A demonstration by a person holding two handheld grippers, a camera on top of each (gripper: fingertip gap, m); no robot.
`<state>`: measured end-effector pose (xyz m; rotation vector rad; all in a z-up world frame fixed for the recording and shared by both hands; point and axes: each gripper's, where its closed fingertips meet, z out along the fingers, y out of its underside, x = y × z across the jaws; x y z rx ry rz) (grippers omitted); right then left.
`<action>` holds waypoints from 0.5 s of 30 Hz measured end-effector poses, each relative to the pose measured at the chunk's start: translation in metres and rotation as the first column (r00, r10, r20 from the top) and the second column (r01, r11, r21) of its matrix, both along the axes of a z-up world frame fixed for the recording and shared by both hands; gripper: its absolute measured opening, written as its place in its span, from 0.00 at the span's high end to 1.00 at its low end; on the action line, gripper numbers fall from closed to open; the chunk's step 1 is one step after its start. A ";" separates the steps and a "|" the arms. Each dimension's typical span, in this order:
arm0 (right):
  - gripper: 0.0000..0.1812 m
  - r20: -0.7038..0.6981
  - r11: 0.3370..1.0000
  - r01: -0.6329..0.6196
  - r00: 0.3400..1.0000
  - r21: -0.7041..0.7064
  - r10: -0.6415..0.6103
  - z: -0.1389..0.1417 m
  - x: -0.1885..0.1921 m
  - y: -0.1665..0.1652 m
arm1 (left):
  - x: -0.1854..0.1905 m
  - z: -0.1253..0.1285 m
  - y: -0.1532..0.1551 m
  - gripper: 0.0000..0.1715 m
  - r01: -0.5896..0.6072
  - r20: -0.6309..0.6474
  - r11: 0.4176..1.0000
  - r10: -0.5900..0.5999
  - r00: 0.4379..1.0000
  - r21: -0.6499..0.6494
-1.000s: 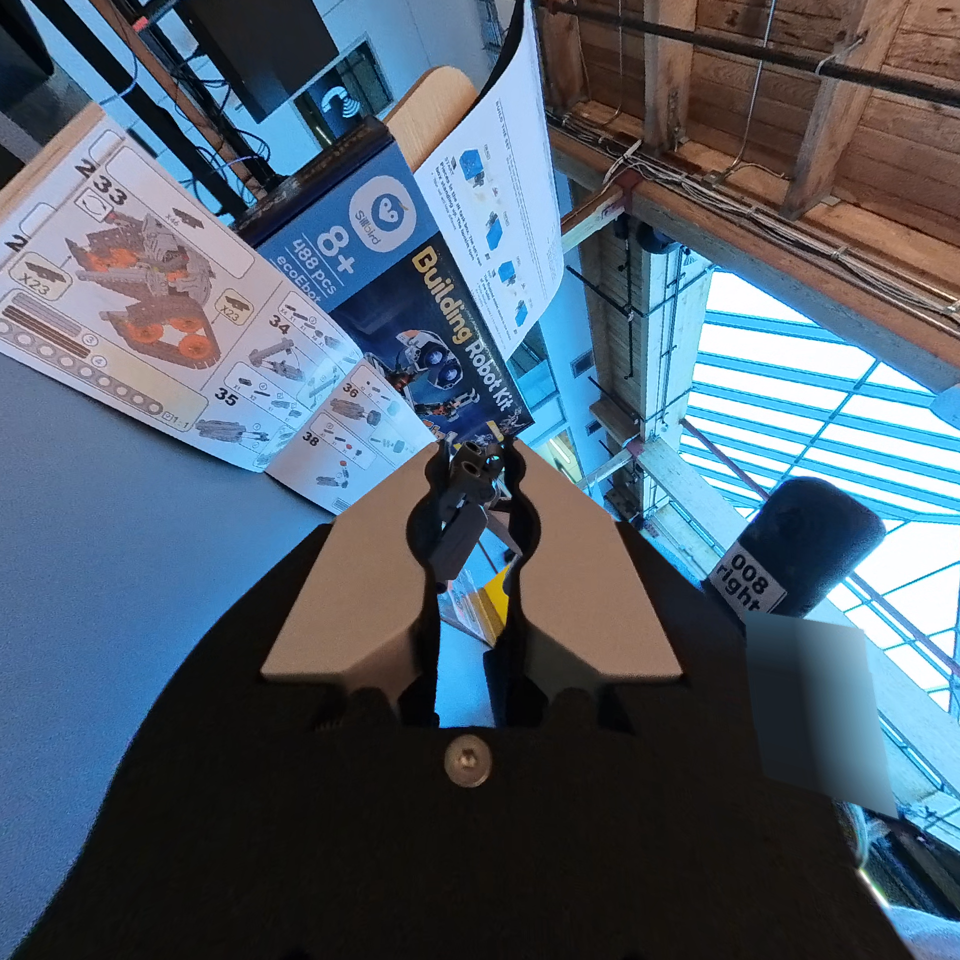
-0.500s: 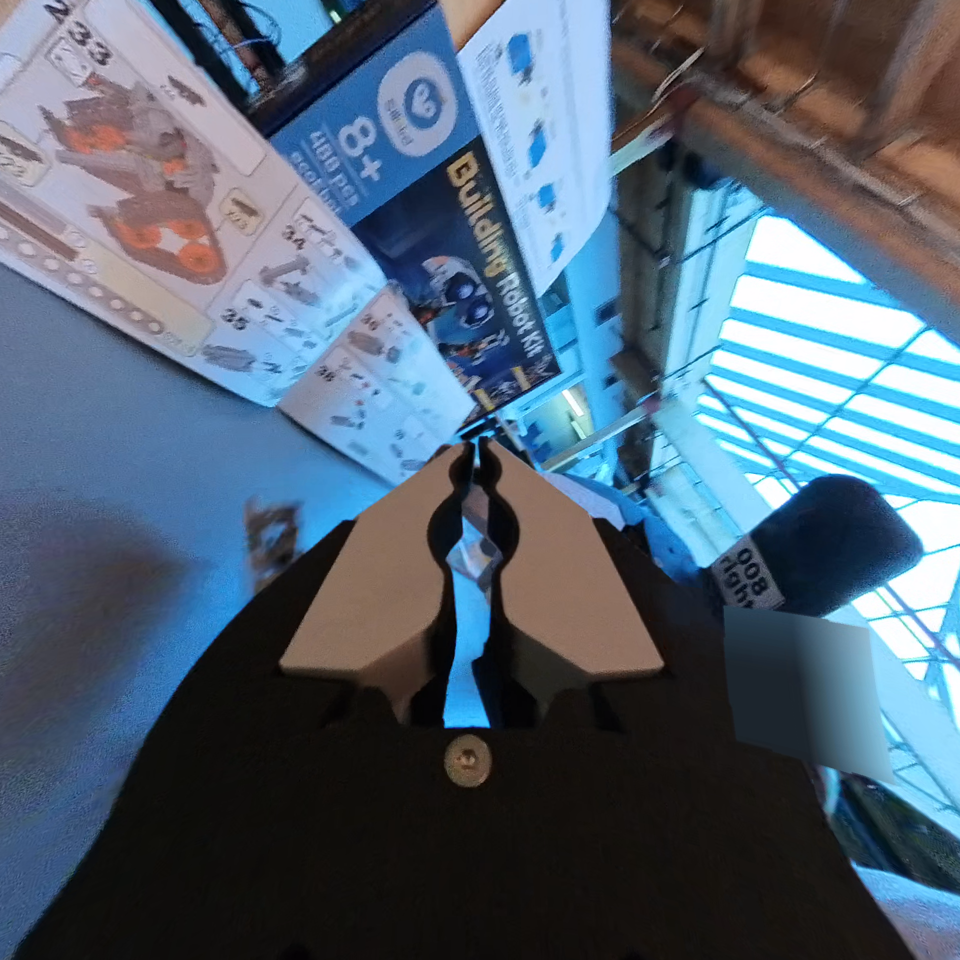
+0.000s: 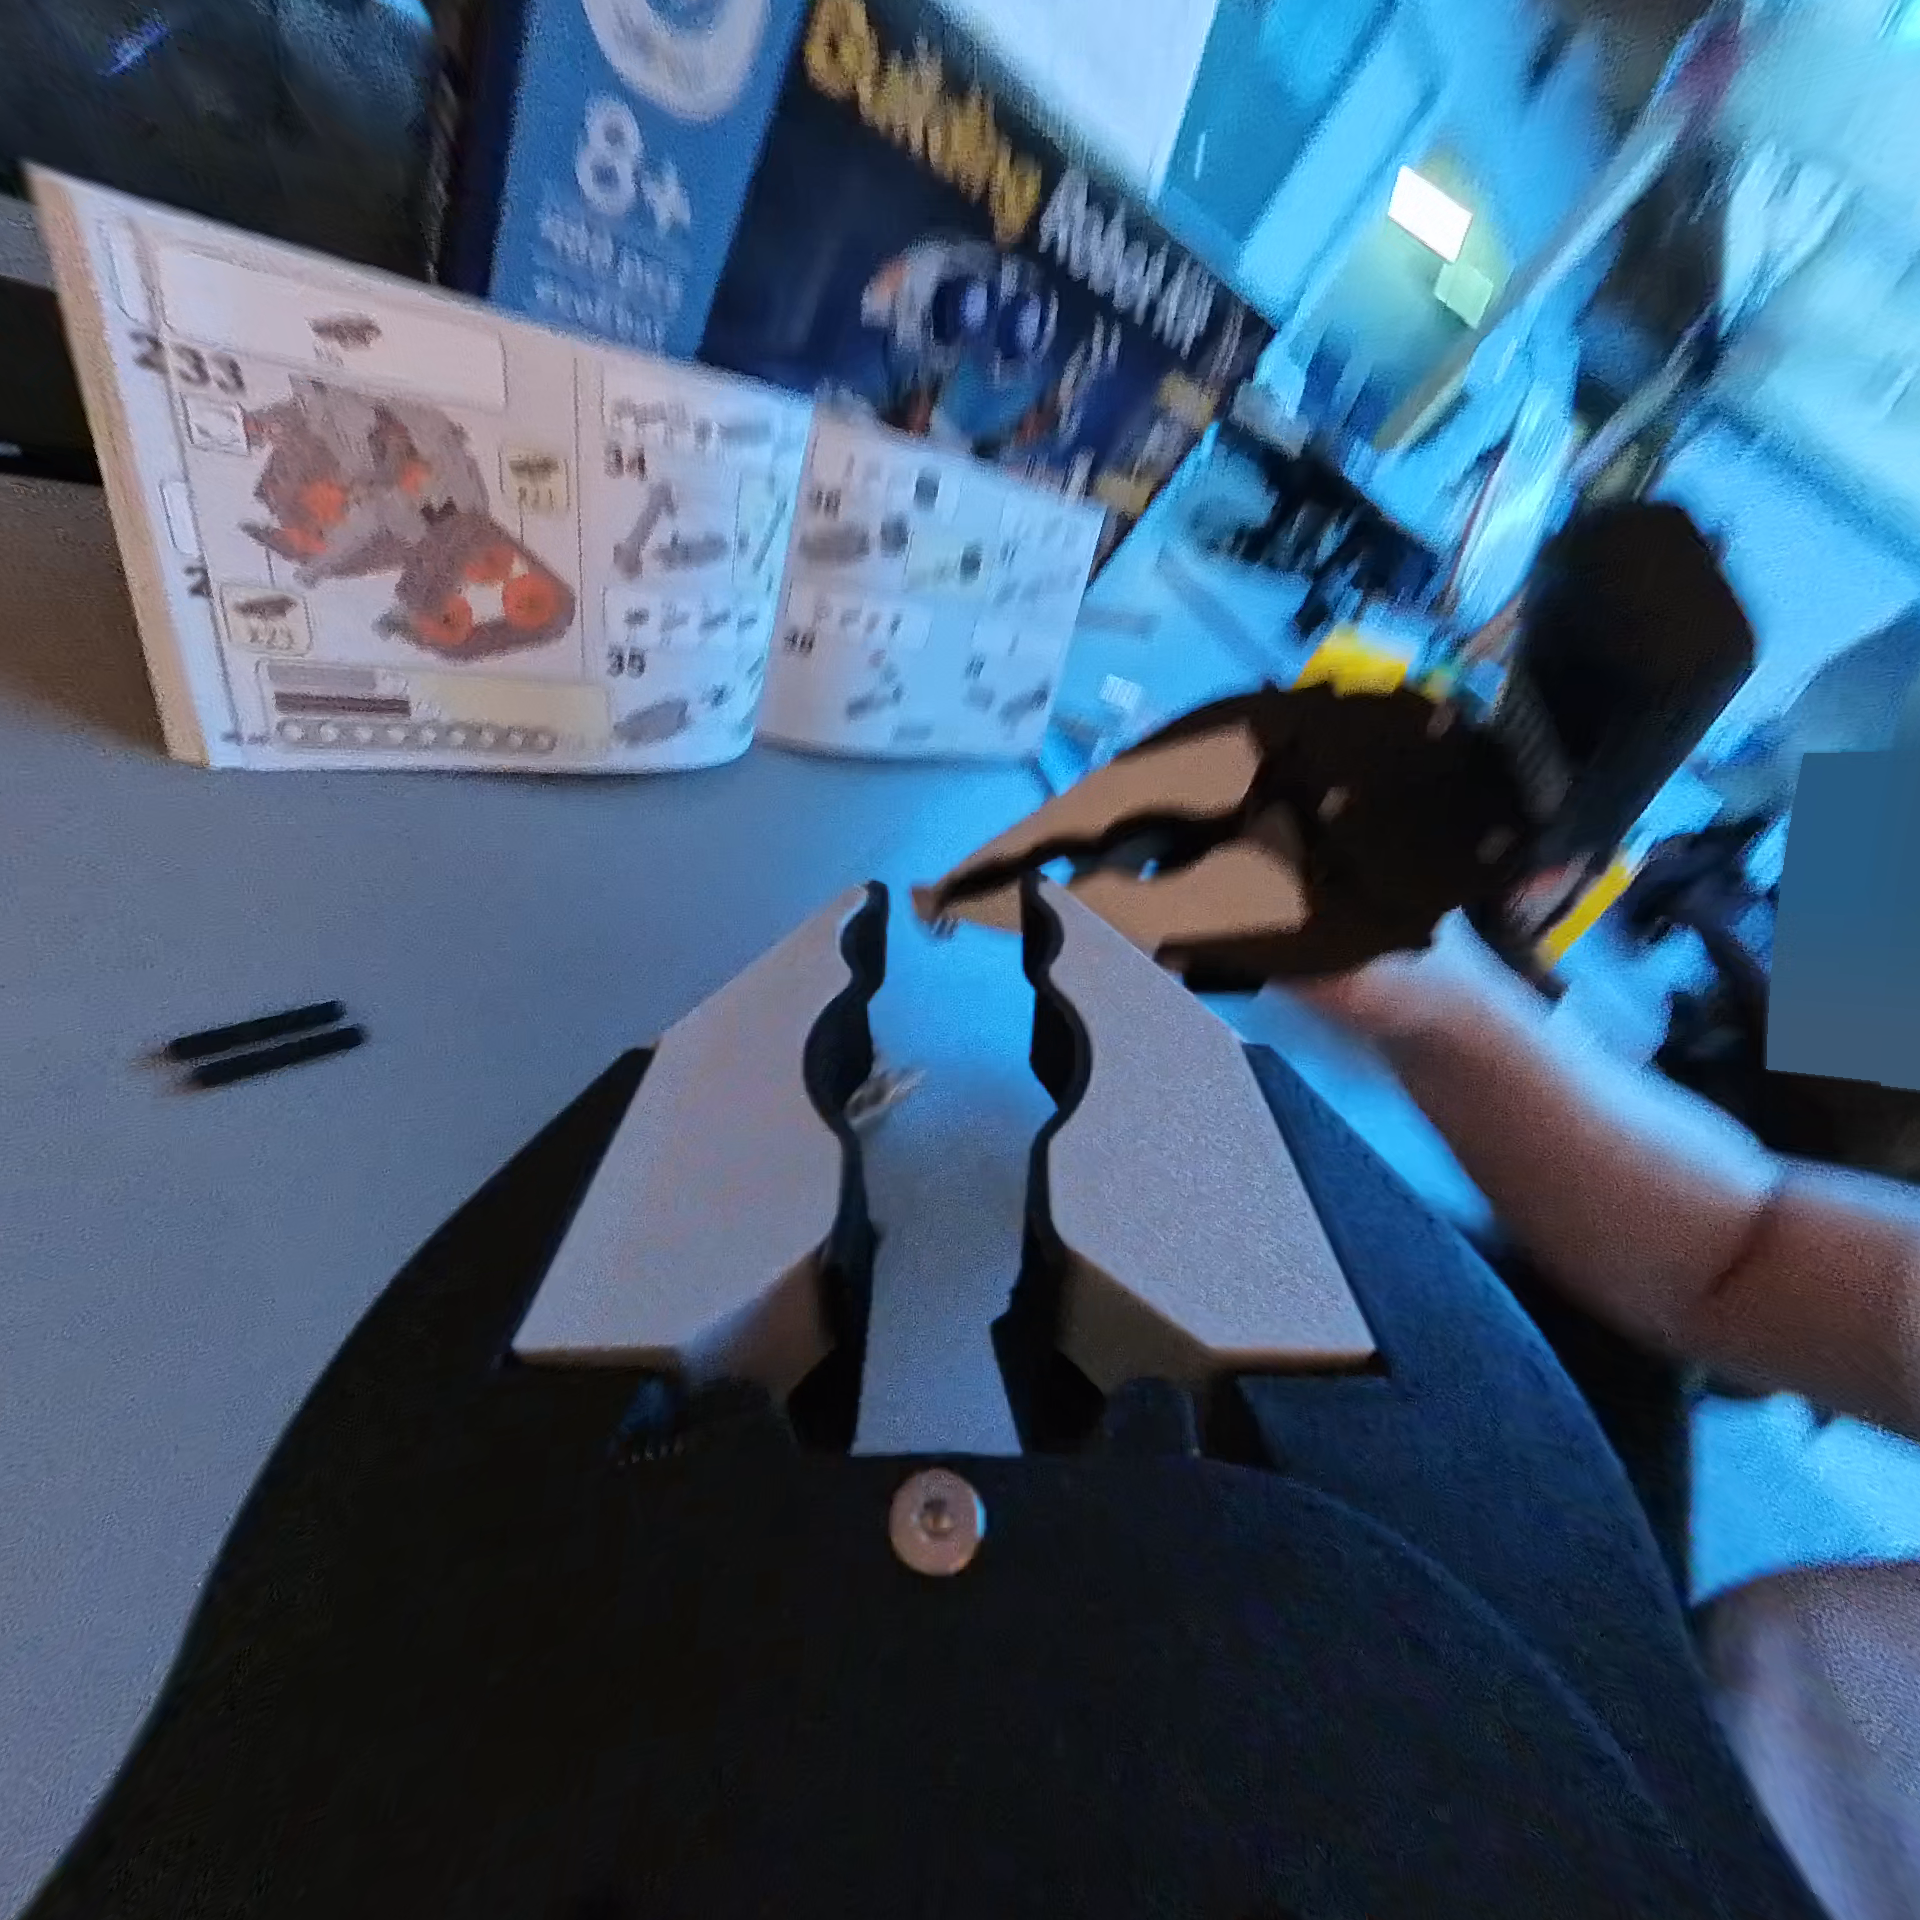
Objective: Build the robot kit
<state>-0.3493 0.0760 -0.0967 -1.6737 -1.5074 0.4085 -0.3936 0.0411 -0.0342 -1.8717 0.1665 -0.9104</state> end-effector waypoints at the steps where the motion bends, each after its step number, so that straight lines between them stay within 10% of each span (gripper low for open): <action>1: 1.00 0.007 1.000 0.001 1.000 -0.010 -0.001 -0.002 0.001 0.001 | 0.001 -0.014 -0.004 0.83 0.050 -0.088 0.999 -0.052 0.995 -0.021; 5: 1.00 0.031 0.996 -0.039 0.999 -0.082 0.041 -0.013 0.001 -0.005 | 0.007 -0.064 -0.020 0.67 0.252 -0.297 0.963 -0.270 0.916 -0.099; 10: 1.00 0.036 0.995 -0.045 0.998 -0.089 0.049 -0.016 0.003 -0.004 | -0.012 -0.103 -0.010 0.62 0.311 -0.670 0.946 -0.289 0.684 -0.091; 15: 1.00 0.044 0.995 -0.053 0.997 -0.088 0.057 -0.019 0.005 -0.002 | 0.000 -0.102 -0.001 0.69 0.408 -0.583 0.911 -0.362 0.727 -0.057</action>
